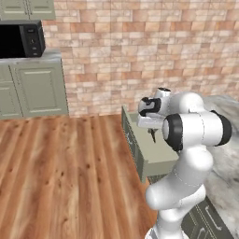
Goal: Organize the utensils by type. Pick up the wooden spoons from the counter and place them in the open cabinet. Then pick up the metallic utensils from the counter and place them in the open drawer.
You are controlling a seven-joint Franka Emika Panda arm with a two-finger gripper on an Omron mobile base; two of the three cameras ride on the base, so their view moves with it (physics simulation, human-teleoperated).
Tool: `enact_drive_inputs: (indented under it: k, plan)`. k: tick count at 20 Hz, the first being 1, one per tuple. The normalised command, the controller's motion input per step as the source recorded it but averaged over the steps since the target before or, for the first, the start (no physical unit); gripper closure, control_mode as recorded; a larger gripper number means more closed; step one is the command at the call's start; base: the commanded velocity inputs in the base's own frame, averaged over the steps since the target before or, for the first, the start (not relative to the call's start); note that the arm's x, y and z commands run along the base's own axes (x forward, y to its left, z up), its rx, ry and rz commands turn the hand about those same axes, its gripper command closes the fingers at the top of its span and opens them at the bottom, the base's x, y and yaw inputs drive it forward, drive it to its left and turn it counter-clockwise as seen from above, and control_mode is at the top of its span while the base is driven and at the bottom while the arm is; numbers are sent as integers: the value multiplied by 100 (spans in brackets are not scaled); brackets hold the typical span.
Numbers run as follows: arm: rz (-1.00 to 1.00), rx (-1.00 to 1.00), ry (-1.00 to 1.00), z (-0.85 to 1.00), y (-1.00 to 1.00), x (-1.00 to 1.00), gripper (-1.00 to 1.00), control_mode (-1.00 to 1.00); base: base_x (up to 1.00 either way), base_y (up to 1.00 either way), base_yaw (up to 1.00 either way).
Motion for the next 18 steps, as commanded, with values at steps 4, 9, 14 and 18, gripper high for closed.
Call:
enact_drive_inputs:
  k: [4,9,14,18]
  plan:
    - [0,-1,5,-45,0,31,100,-100,0,0,0]
    - [0,-1,0,-43,-1,25,100,-100,0,0,0]
    - [0,-1,0,-35,-7,22,100,-100,0,0,0]
    - [0,-5,0,-40,-2,21,100,-100,0,0,0]
